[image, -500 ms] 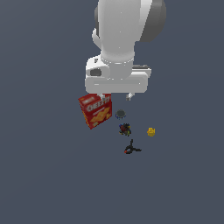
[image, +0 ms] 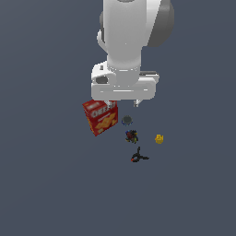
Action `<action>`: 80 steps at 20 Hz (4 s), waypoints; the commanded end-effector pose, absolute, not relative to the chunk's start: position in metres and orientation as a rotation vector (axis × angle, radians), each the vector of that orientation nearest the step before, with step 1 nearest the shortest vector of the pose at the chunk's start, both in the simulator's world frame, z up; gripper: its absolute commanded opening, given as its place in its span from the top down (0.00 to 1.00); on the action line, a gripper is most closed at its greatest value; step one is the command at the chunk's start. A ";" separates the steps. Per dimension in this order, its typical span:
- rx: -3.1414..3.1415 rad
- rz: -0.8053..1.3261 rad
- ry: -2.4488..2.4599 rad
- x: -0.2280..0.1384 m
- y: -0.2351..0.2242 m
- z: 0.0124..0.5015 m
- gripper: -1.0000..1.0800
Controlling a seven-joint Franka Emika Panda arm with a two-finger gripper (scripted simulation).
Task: Pick up a designated object from a clutter of objects.
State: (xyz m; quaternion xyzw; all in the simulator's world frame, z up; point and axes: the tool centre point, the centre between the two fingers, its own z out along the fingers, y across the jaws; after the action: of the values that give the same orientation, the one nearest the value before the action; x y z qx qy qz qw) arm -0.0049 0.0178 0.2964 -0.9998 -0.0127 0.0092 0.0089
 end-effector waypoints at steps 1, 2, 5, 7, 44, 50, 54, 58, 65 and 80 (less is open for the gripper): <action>-3.120 0.031 -0.044 -0.005 0.018 0.296 0.04; -3.120 0.031 -0.044 -0.005 0.018 0.296 0.04; -3.121 0.030 -0.042 -0.005 0.019 0.293 0.04; -3.123 0.029 -0.040 -0.004 0.020 0.288 0.04; -3.142 0.002 0.015 -0.031 0.076 0.081 0.04; -3.142 0.002 0.015 -0.031 0.076 0.070 0.04; -3.142 0.001 0.015 -0.032 0.076 0.052 0.04; -3.142 0.001 0.015 -0.032 0.076 0.036 0.04; -3.142 0.000 0.016 -0.032 0.076 0.030 1.00; -3.141 -0.012 0.014 -0.030 0.073 0.043 1.00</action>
State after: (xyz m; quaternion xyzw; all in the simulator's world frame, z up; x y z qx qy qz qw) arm -0.0306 0.0747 0.0388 -1.0000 0.0043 -0.0027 0.0004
